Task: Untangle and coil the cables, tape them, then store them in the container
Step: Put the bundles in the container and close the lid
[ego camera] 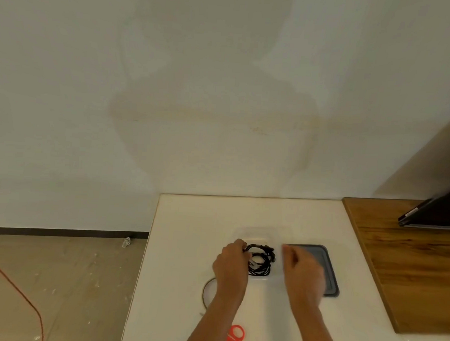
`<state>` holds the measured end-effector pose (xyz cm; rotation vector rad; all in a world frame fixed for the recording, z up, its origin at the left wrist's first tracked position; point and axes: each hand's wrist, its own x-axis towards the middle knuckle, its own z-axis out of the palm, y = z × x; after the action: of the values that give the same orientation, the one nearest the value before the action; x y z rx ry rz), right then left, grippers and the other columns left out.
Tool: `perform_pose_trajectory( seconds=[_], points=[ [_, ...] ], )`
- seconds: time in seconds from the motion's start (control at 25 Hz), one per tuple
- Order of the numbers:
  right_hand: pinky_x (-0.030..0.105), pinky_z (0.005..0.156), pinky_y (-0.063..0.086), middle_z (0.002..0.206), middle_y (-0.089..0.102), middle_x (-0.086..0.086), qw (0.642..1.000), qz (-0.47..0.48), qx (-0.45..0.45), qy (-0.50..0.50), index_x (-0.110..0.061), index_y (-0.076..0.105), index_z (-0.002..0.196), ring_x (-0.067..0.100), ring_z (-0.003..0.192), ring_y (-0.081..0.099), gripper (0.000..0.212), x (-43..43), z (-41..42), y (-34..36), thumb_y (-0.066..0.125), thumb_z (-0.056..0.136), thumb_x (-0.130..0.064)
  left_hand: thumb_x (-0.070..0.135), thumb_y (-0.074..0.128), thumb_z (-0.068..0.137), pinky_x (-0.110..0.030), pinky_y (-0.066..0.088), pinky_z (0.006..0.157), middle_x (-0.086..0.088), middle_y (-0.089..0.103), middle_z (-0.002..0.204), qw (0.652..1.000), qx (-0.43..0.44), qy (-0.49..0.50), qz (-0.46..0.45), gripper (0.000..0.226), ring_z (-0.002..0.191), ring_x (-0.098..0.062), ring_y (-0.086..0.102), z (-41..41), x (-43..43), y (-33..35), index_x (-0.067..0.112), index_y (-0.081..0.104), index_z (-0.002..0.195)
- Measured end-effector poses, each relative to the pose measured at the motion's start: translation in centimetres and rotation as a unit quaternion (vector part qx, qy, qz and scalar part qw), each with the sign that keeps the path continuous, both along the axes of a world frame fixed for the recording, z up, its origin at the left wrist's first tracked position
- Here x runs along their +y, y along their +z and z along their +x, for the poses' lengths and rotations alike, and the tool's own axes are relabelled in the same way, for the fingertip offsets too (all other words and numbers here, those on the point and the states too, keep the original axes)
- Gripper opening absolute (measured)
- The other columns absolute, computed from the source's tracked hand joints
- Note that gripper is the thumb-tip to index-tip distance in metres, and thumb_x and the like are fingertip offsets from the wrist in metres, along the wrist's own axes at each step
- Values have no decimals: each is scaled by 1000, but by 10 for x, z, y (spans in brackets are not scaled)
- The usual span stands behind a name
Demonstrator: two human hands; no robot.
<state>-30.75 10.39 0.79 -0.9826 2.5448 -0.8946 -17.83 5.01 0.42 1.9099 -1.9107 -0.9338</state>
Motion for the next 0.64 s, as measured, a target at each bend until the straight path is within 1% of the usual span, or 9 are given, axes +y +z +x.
perform_pose_trajectory(
  seconds=[0.04, 0.12, 0.2, 0.24, 0.32, 0.4, 0.48, 0.56, 0.64],
  points=[
    [32, 59, 47, 80, 66, 8, 998, 12, 47, -40, -16, 65, 88, 26, 72, 59, 26, 9, -15, -3, 56, 90, -40, 32, 54, 94, -27, 44, 72, 5, 66, 106, 1000, -11, 14, -16, 21, 97, -17, 62, 7, 0, 1, 23, 60, 112],
    [43, 78, 46, 110, 59, 22, 980, 148, 67, -114, -5, 57, 112, 40, 99, 52, 53, 26, -40, -16, 62, 82, -49, 34, 56, 93, -28, 45, 82, 1, 63, 113, 999, 29, 44, -12, 29, 105, -17, 59, 19, 2, -1, 24, 56, 120],
    [48, 89, 42, 119, 48, 26, 951, 274, 24, -137, 2, 47, 116, 43, 107, 45, 76, 36, -50, -30, 69, 73, -56, 28, 59, 92, -29, 46, 90, -6, 61, 118, 990, 116, 51, 59, 38, 106, -19, 57, 24, 5, -6, 23, 51, 129],
    [47, 88, 42, 116, 47, 26, 951, 277, 6, -136, 3, 47, 114, 42, 104, 45, 77, 37, -51, -33, 74, 70, -54, 23, 61, 91, -31, 50, 88, -9, 62, 117, 979, 165, 64, 101, 40, 101, -20, 59, 24, 6, -9, 24, 51, 129],
    [42, 79, 43, 110, 51, 27, 965, 200, -64, -155, 5, 51, 109, 40, 95, 50, 71, 34, -50, -27, 81, 66, -43, 13, 64, 86, -33, 57, 76, -12, 65, 108, 961, 219, 90, 142, 44, 90, -23, 64, 23, 8, -11, 26, 53, 127],
    [36, 69, 45, 103, 58, 27, 976, 61, -129, -163, 6, 56, 106, 36, 84, 53, 52, 25, -51, -12, 81, 70, -24, 2, 64, 82, -26, 55, 65, -10, 65, 102, 959, 232, 99, 131, 50, 86, -23, 66, 23, 9, -14, 24, 56, 126],
    [35, 65, 50, 94, 63, 23, 988, -52, -88, -119, 2, 61, 104, 36, 82, 60, 26, 11, -53, -1, 68, 79, -6, -4, 63, 80, -23, 52, 62, -11, 65, 98, 952, 255, 114, 128, 50, 81, -23, 66, 21, 8, -13, 22, 59, 123],
    [44, 77, 56, 108, 64, 22, 996, -78, -30, -23, -2, 61, 115, 39, 93, 63, 32, -9, -44, 9, 54, 84, 5, -6, 62, 79, -26, 53, 64, -12, 64, 97, 944, 272, 131, 135, 50, 75, -21, 63, 19, 7, -12, 23, 60, 119],
    [46, 94, 51, 130, 55, 12, 990, -57, -34, 122, -11, 48, 134, 32, 107, 61, 49, -27, -23, 9, 45, 89, 7, -4, 63, 79, -27, 55, 66, -10, 64, 96, 935, 286, 149, 147, 50, 71, -19, 63, 19, 7, -12, 25, 59, 120]
  ],
)
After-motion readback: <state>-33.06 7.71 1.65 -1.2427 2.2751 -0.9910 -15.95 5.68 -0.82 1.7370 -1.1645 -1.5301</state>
